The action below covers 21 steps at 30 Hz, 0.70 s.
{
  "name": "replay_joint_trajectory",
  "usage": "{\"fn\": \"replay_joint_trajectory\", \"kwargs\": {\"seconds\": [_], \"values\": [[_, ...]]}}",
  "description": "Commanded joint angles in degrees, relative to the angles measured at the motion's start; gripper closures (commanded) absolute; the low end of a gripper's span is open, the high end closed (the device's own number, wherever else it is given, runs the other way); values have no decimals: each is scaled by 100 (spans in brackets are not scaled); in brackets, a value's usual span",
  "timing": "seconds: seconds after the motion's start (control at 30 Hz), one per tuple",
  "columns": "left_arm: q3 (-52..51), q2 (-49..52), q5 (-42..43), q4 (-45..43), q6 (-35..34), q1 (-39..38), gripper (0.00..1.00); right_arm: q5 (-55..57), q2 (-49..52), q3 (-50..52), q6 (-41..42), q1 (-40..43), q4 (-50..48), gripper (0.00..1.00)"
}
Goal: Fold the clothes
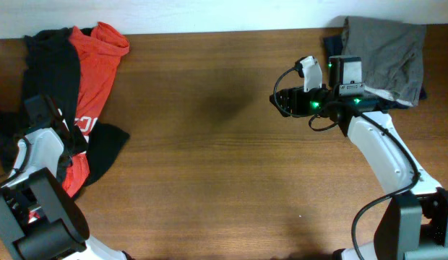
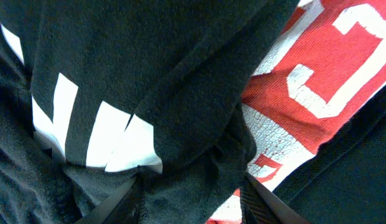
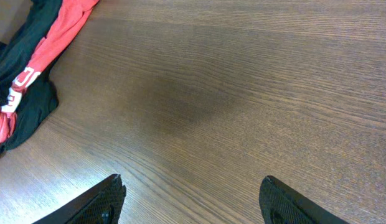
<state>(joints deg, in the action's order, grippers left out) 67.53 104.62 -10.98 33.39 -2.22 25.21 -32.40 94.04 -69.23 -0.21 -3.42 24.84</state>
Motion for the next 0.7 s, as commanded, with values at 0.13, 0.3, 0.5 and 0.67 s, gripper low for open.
{"fn": "replay_joint_trajectory", "kwargs": {"seconds": [0.13,0.3,0.5,0.67], "values": [[116,42,-87,-7,-17,20,61,17,11,-138,-17,-42,-50,26],[125,42,-87,-44,-20,20,81,17,11,-138,-17,-42,-48,27],[361,37,-83,-46,-275,7,99,15,11,-138,-17,-42,-48,27],[1051,-44,-83,472,-269,-192,99,15,11,-140,-17,-37,-116,28]]}}
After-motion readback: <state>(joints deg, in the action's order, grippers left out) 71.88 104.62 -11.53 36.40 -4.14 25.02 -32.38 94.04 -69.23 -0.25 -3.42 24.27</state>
